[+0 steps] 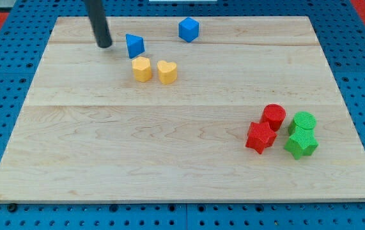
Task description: Move the yellow hexagon and blue triangle near to the yellow heart
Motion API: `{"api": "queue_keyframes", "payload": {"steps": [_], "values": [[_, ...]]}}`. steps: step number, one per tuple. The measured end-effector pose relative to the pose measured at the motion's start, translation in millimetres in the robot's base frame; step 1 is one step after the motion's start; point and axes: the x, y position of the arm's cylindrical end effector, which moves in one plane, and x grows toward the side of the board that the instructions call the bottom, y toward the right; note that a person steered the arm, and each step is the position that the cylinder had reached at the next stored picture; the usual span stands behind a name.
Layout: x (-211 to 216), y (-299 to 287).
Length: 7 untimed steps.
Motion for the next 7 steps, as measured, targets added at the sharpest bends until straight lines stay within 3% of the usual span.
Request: {"api": "queue_keyframes", "payload": {"steps": [2,3,5,7], "values": [[-2,76],[17,85],[-34,121],[25,114]]}}
